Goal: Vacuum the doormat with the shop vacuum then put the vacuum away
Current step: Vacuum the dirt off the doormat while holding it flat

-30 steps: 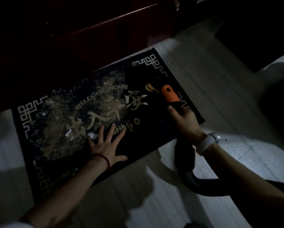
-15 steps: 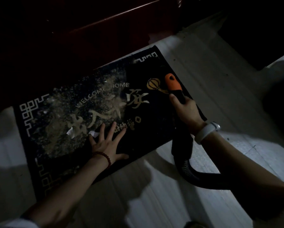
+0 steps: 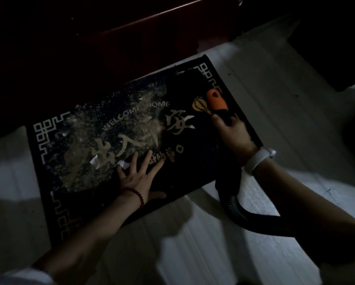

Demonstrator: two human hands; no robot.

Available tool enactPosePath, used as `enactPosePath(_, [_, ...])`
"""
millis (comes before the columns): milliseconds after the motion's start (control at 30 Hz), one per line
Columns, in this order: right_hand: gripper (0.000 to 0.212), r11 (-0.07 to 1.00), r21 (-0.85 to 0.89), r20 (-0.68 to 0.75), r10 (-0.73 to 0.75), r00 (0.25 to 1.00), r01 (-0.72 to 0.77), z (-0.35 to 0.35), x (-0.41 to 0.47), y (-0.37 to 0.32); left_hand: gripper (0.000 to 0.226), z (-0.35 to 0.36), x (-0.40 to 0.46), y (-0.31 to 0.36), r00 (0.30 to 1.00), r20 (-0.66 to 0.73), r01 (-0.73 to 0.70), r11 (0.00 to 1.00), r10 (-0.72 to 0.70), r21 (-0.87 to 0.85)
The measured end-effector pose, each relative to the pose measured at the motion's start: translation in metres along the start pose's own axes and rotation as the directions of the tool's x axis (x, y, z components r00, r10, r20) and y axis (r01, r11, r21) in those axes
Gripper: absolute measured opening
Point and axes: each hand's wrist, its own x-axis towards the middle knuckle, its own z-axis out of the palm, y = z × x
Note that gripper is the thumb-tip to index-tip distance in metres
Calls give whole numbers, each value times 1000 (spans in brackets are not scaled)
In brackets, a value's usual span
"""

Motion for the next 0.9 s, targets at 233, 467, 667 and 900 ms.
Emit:
enactPosePath(233, [20,999,-26,135,-16,991,20,7,-36,3,98,3,2,1,1000,-6,8,1000,-8,15])
enactPosePath(467, [28,987,156,-100,50,994,-34,-1,28,-17,99,0,4,0,1000,-1,19,1000,-19,0])
enactPosePath(667, [21,995,96,196,12,981,-31,31,2,-8,100,3,3,-1,999,-30,16,1000,-16,20])
enactPosePath(900, [32,988,151,-151,48,987,-25,3,43,-24,98,1,2,0,1000,-25,8,1000,-8,20])
